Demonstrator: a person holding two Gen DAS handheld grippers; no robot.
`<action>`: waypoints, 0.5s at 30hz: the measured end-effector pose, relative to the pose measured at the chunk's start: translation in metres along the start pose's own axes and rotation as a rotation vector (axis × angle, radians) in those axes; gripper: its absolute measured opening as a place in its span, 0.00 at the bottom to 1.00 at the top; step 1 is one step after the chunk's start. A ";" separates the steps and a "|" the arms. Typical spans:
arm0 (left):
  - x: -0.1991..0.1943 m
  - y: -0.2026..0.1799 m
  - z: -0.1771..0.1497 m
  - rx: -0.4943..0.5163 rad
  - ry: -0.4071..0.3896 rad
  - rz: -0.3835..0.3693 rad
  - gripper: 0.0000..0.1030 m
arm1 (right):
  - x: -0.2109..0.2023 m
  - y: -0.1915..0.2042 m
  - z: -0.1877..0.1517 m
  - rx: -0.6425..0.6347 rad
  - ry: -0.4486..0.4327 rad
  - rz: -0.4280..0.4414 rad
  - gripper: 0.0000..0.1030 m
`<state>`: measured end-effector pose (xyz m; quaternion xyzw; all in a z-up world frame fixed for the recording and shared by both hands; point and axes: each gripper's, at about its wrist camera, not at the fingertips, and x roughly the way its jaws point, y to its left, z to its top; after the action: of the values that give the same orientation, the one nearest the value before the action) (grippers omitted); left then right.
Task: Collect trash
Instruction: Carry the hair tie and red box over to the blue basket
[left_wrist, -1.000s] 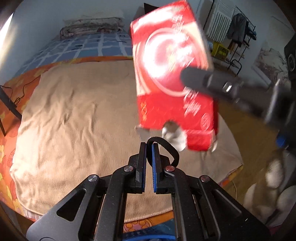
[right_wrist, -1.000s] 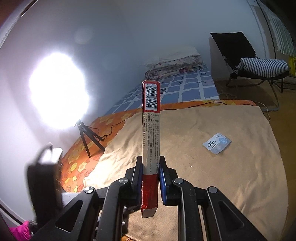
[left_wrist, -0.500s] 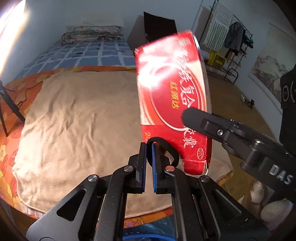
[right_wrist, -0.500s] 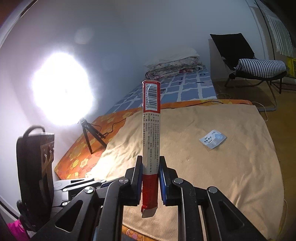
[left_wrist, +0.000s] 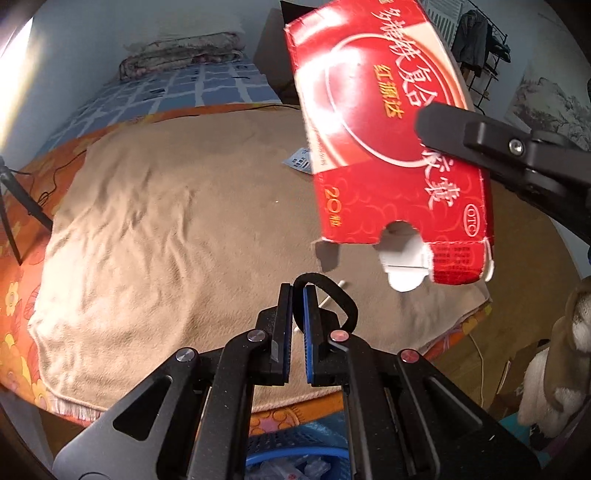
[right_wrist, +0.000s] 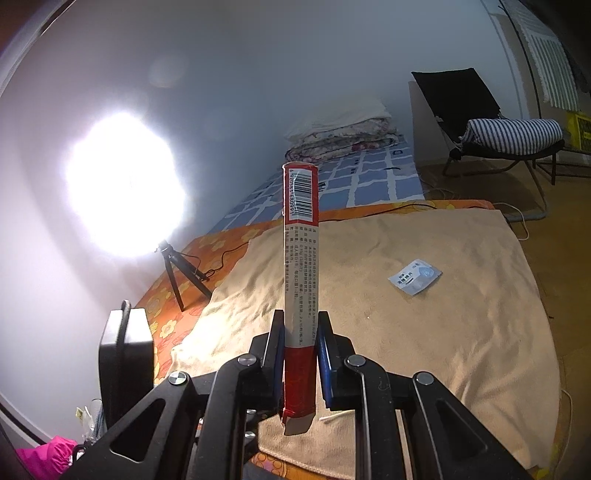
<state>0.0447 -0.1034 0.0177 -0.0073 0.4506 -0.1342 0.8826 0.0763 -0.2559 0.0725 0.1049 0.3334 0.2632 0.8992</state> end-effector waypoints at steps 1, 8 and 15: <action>-0.001 0.000 -0.003 0.002 0.001 0.003 0.03 | -0.003 0.001 -0.002 -0.002 0.002 -0.001 0.14; -0.023 0.000 -0.032 0.019 0.006 0.020 0.03 | -0.029 0.002 -0.026 0.006 0.025 0.013 0.14; -0.047 0.002 -0.074 0.021 0.013 0.032 0.03 | -0.053 0.009 -0.072 0.013 0.087 0.048 0.14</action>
<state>-0.0398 -0.0826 0.0107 0.0102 0.4547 -0.1247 0.8818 -0.0080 -0.2763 0.0499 0.1074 0.3714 0.2867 0.8765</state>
